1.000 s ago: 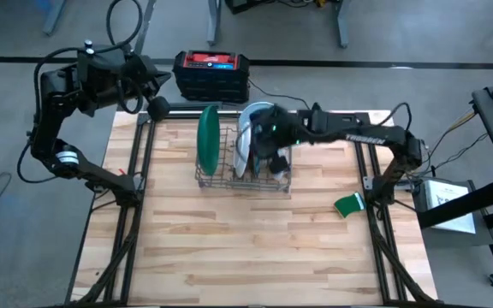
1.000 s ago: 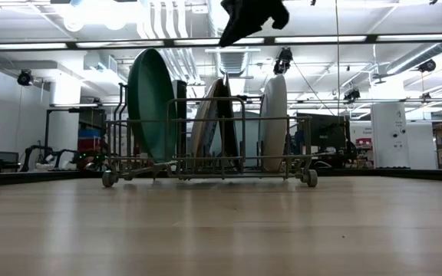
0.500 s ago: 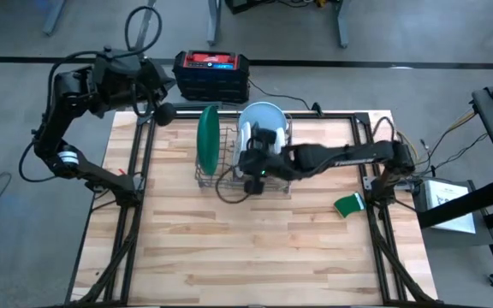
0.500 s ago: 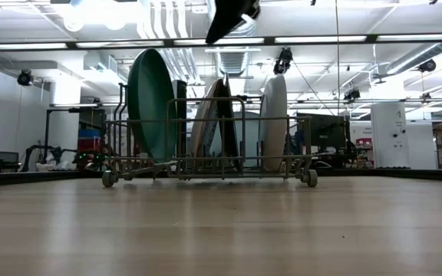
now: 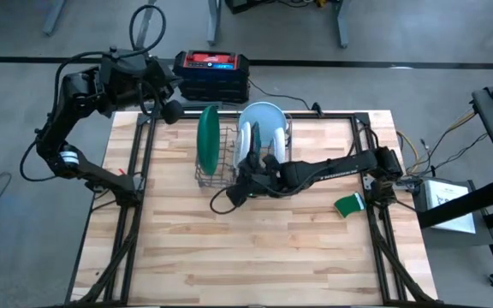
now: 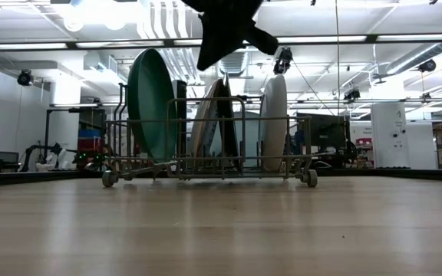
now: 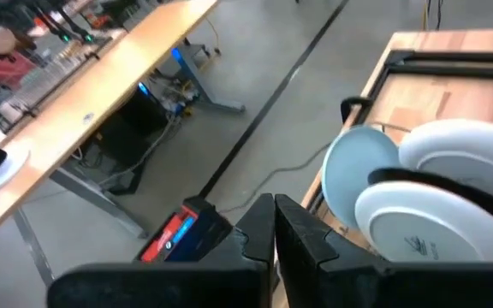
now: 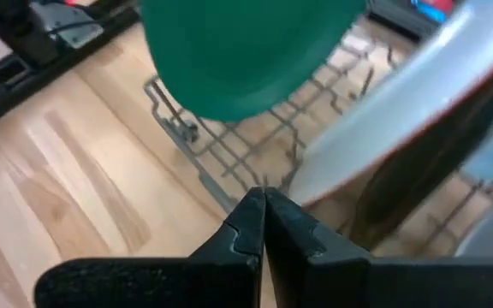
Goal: Sort dishes
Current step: Adjust the white and blue patterned plate in the dishwasher rack
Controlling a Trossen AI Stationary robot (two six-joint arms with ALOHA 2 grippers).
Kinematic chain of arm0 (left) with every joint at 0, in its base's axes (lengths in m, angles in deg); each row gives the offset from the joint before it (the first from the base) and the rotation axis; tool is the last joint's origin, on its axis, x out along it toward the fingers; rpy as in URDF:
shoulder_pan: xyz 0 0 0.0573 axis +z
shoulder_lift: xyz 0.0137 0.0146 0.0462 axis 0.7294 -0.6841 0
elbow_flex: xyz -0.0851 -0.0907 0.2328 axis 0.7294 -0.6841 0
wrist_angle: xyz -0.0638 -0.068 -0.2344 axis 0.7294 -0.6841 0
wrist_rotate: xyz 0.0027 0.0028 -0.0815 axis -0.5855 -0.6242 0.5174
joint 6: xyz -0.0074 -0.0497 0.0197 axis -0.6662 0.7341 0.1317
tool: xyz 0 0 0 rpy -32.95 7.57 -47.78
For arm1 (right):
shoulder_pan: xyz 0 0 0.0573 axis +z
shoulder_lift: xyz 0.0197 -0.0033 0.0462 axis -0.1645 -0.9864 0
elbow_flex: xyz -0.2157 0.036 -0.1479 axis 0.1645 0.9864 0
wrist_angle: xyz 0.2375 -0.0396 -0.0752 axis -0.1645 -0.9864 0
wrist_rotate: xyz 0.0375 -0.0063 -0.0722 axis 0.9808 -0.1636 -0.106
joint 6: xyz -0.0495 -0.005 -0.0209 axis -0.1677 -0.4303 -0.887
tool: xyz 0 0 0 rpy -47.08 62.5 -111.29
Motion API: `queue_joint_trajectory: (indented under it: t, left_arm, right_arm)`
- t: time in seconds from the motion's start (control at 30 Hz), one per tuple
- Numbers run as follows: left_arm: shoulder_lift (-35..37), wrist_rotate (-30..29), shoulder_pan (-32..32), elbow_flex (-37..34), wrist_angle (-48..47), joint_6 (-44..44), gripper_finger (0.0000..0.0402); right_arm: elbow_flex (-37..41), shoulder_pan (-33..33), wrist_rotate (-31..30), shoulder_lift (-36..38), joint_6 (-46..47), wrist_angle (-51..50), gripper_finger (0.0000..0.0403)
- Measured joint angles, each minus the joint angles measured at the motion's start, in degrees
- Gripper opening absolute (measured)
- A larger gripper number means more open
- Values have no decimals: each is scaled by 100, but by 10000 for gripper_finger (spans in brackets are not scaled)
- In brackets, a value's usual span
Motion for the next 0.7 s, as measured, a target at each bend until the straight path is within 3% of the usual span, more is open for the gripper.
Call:
queue_joint_trajectory:
  t: [0.33, 0.7]
  left_arm:
    - [2, -5, 0, -279, 611, -259, 1]
    - [-35, -5, 0, -874, 1177, -642, 1]
  right_arm:
    - [323, 71, -543, -17, 2166, -697, 0]
    - [440, 162, -877, -18, 2472, -28, 0]
